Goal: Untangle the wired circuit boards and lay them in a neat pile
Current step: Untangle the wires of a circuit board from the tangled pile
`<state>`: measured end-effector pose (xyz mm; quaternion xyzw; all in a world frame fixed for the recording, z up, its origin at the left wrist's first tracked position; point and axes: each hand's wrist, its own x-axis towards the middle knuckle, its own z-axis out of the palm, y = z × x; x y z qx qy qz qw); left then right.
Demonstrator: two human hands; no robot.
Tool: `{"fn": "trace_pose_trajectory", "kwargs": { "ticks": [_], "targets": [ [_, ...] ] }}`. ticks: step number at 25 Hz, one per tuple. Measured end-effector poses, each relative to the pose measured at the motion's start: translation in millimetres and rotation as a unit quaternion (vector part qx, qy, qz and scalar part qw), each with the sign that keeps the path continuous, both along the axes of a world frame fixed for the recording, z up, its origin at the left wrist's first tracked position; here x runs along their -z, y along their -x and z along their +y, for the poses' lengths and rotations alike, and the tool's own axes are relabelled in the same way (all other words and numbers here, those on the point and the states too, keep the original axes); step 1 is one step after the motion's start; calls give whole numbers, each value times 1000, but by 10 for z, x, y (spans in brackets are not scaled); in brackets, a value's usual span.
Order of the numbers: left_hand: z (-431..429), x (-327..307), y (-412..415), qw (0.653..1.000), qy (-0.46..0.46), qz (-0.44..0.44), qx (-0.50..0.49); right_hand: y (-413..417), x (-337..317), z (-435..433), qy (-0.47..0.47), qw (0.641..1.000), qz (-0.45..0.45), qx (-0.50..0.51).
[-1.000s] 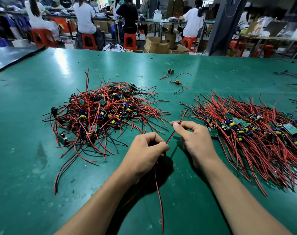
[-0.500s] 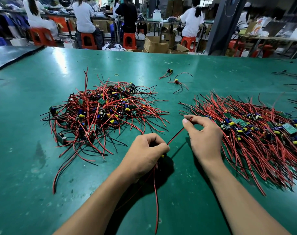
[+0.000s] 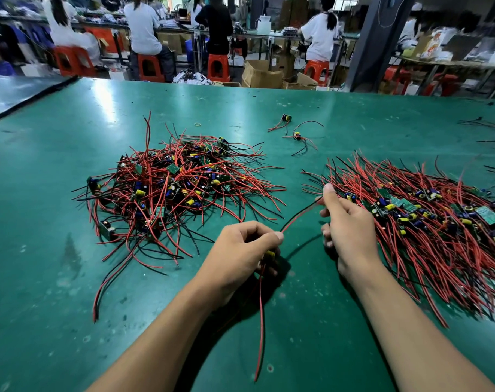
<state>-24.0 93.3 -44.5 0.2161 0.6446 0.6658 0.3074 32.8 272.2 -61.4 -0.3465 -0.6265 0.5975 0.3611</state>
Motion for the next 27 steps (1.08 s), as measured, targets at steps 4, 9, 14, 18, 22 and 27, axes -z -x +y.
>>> {"fn": "trace_pose_trajectory", "kwargs": {
  "ticks": [4,9,14,18,22,27],
  "targets": [
    [16,-42,23,989,-65,-133,-15,6,-26,-47,-13,1000,-25,-5],
    [23,-51,118,974,-84,-210,-20,-1,-31,-70,-18,999,-23,-14],
    [25,-16,154,972,-91,-217,-19,-12,-29,-69,-19,999,-22,-20],
    [-6,-1,206,966,-116,-232,-7,-10,-32,-76,-20,999,-21,-19],
    [-33,10,228,961,-136,-243,-4,0,-31,-84,-24,999,-26,-17],
    [-38,23,236,960,-140,-244,-11,-11,-27,-79,-32,999,-32,-24]
  ]
}}
